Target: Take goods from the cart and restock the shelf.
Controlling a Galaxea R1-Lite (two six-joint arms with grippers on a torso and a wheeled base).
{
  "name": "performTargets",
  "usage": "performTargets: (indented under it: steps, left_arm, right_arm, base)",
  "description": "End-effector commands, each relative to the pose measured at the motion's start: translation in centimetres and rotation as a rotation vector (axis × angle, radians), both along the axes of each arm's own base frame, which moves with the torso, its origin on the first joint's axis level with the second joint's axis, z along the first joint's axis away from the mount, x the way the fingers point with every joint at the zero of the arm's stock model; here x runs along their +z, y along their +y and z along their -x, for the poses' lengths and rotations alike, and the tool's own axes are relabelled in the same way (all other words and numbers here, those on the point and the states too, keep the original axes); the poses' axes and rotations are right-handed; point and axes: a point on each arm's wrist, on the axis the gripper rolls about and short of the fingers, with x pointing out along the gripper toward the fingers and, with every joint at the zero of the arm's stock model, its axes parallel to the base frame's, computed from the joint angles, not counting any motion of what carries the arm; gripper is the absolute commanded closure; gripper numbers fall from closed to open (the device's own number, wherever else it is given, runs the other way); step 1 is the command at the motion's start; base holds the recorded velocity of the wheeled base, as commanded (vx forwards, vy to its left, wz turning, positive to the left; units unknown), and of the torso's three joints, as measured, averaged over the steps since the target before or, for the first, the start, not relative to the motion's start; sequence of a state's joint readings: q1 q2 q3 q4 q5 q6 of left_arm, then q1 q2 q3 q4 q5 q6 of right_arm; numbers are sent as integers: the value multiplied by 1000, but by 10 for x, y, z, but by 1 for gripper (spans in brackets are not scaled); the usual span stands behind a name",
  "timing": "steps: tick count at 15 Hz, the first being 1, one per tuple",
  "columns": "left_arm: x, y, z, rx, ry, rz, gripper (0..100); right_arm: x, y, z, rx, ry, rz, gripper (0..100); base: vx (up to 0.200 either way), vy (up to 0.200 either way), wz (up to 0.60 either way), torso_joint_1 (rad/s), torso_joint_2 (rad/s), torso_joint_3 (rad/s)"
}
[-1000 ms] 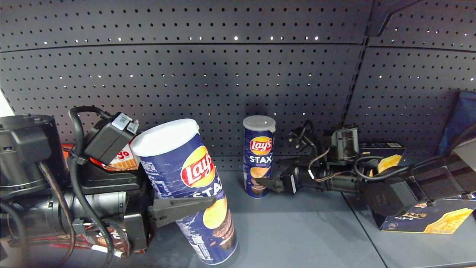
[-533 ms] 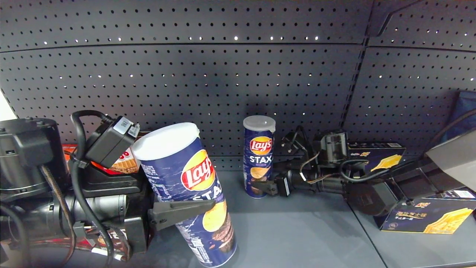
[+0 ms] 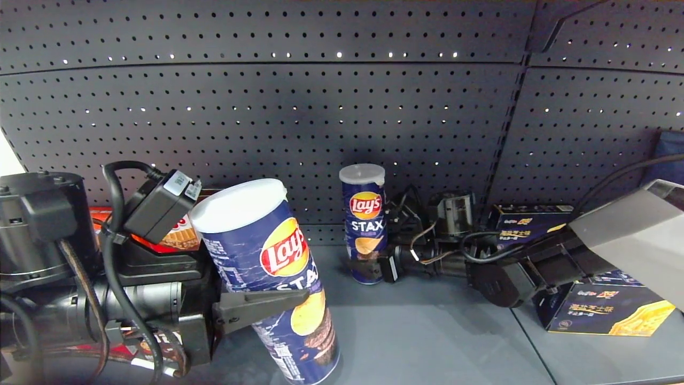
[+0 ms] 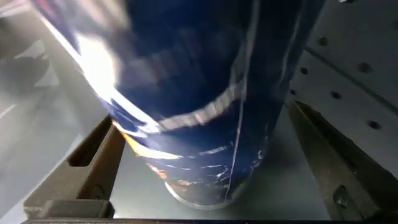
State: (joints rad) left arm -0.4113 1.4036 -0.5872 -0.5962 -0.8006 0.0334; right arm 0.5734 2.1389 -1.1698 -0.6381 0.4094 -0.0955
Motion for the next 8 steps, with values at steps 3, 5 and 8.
performTargets:
  steps: [3, 5, 8]
  left_arm:
    - [0, 1, 0, 2, -2, 1, 100]
    - [0, 0, 0, 2, -1, 0, 100]
    - [0, 0, 0, 0, -1, 0, 100]
  right_arm:
    - [-4, 9, 0, 13, 0, 1, 100]
    - [-3, 7, 0, 10, 0, 2, 100]
    - [8, 5, 6, 11, -19, -12, 100]
  base:
    - [0, 0, 0, 0, 0, 0]
    - [0, 0, 0, 0, 0, 0]
    - [0, 0, 0, 0, 0, 0]
